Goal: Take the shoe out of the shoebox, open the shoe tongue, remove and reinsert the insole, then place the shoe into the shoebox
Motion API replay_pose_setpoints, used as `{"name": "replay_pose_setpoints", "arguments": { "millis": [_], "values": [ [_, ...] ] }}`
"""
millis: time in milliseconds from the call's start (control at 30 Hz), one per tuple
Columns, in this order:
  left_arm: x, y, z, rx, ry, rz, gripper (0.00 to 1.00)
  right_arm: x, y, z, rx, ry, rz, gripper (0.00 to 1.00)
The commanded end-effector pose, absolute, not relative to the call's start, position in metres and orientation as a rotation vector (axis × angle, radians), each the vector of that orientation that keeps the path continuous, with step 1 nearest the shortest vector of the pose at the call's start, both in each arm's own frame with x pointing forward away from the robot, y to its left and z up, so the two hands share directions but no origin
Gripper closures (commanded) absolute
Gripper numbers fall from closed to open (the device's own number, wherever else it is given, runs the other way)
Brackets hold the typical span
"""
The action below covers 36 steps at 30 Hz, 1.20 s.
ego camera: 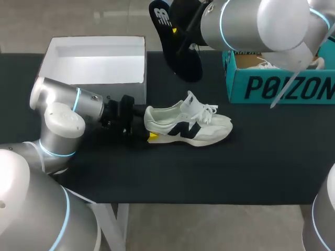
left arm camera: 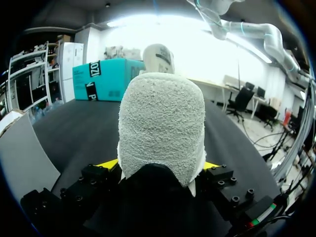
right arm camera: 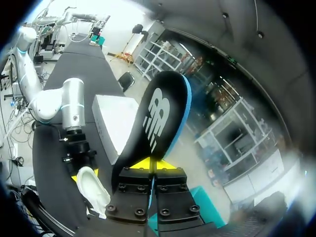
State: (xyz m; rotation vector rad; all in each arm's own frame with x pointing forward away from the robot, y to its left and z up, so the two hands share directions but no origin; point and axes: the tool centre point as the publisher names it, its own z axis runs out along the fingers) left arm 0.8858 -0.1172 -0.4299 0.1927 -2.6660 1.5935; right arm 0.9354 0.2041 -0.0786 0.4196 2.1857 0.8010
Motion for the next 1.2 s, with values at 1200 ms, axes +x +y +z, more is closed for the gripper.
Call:
{"name": "replay_pose_setpoints", "arguments": {
  "millis": [1200],
  "values": [
    [0.886,-0.117,-0.431,0.191,-2.665,1.592,1.00,0.841,0.157,-0.025,0.738,2.197,1.601,1.00]
  ]
}}
